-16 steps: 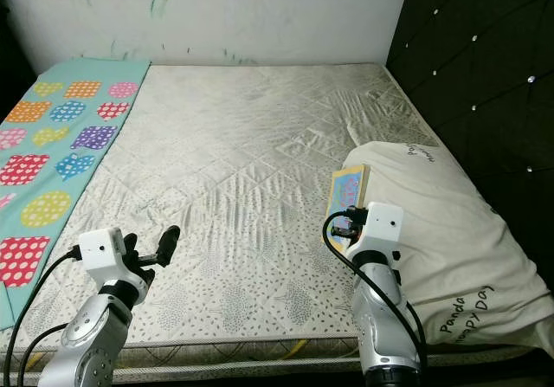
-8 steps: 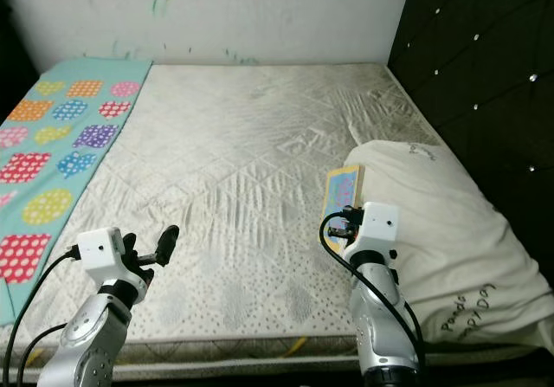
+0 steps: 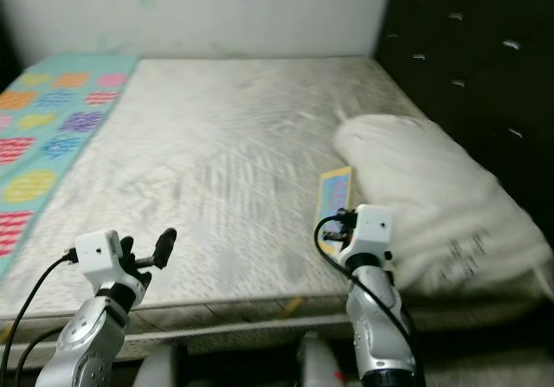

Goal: Clean up the room

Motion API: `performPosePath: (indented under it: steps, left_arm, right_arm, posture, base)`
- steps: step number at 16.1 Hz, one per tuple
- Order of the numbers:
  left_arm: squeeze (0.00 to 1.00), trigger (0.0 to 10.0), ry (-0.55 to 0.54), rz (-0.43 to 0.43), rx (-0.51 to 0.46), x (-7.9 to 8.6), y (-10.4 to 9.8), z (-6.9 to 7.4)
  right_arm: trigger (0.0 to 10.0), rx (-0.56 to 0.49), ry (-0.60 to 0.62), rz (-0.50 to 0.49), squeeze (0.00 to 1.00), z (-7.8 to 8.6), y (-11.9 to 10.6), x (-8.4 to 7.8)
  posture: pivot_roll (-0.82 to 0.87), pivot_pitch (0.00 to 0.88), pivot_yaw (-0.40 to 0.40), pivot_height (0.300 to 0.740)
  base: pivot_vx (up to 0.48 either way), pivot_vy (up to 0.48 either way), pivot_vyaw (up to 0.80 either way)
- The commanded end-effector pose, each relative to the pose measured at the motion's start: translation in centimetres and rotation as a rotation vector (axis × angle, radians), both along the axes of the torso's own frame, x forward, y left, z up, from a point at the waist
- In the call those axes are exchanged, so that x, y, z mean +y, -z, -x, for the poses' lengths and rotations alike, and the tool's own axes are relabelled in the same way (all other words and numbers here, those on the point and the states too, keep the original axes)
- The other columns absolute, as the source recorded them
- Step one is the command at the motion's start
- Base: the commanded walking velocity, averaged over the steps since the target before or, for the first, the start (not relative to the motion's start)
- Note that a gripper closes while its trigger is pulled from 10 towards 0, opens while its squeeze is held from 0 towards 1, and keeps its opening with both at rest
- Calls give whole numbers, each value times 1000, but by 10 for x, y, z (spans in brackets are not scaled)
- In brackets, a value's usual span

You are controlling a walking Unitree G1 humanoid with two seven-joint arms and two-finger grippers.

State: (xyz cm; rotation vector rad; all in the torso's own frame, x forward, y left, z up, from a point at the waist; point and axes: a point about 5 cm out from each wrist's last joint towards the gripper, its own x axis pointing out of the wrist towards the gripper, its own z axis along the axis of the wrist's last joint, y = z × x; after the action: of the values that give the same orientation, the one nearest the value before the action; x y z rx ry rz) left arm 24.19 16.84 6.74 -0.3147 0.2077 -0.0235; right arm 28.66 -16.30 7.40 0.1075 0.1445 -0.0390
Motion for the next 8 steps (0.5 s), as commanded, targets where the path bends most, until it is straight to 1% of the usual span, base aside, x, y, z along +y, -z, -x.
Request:
performPosePath:
  steps: [1,8]
  left_arm:
    - [0,10000,7,-5,-5,-2,-2,-1]
    - [0,10000,-8,-12,-9,-1,-2,-2]
  right_arm:
    - [10000,-47,7,12,0,-3,-9,-3]
    - [10000,-63,19,5,0,-7,-12,-1]
  posture:
    - [-97,0,-15,590]
    - [-94,0,-17,590]
  base:
    - [0,0,0]
    - [0,0,0]
